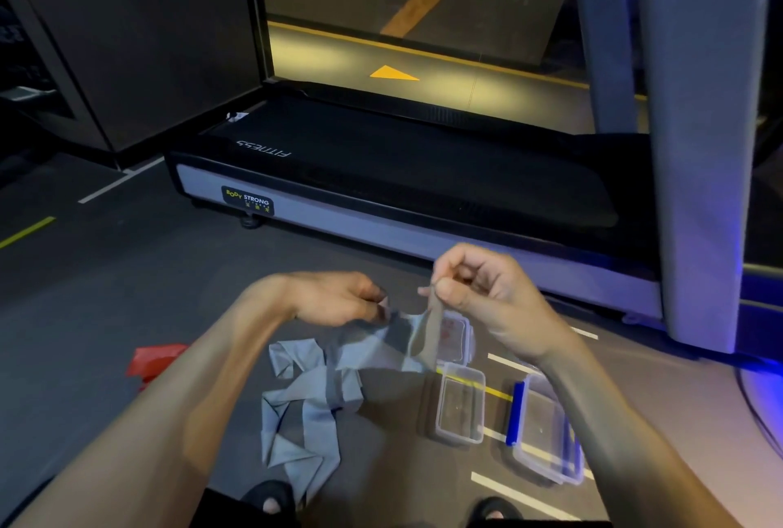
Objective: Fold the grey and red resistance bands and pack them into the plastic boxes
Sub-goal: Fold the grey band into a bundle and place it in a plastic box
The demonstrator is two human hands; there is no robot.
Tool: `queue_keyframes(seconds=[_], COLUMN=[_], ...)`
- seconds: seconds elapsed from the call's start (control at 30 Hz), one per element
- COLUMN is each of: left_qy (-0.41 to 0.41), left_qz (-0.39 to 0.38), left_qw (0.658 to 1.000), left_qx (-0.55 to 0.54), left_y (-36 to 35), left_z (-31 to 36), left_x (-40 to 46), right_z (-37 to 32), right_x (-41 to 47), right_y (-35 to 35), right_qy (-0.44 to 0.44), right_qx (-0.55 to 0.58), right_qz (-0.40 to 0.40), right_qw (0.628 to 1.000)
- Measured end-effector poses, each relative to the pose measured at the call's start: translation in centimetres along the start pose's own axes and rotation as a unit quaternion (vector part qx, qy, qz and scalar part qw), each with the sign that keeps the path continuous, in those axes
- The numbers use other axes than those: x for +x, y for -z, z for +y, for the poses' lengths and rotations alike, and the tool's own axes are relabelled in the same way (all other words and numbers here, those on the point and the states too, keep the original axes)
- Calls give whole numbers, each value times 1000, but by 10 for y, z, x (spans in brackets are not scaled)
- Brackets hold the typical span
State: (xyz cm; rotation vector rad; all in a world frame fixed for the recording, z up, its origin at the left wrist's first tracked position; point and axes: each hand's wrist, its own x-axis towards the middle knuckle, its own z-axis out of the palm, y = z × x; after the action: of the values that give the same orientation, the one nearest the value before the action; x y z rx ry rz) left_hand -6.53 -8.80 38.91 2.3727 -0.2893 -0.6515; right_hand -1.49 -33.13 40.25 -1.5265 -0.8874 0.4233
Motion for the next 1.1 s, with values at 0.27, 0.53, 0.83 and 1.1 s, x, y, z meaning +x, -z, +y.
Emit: queue_keyframes(seconds=[0.27,0.53,0.83,1.1], left_qy=[-37,-39,-63,-69], left_qz=[1,22,28,57], left_qw=[999,998,997,995], left_qx=[5,-45,-45,-44], left_y=[-3,-2,-1,-5], left_z=[13,18,27,29], left_x=[-3,-6,-14,-18], right_z=[14,15,15,12], right_x=[2,1,1,3], right_y=[-26,-25,-22,-17], right_qy=[-1,-4,3,-30], right_qx=[-91,-103,-120,-97], right_qz=[-9,-12,-59,-117], right_qw=[996,995,991,988])
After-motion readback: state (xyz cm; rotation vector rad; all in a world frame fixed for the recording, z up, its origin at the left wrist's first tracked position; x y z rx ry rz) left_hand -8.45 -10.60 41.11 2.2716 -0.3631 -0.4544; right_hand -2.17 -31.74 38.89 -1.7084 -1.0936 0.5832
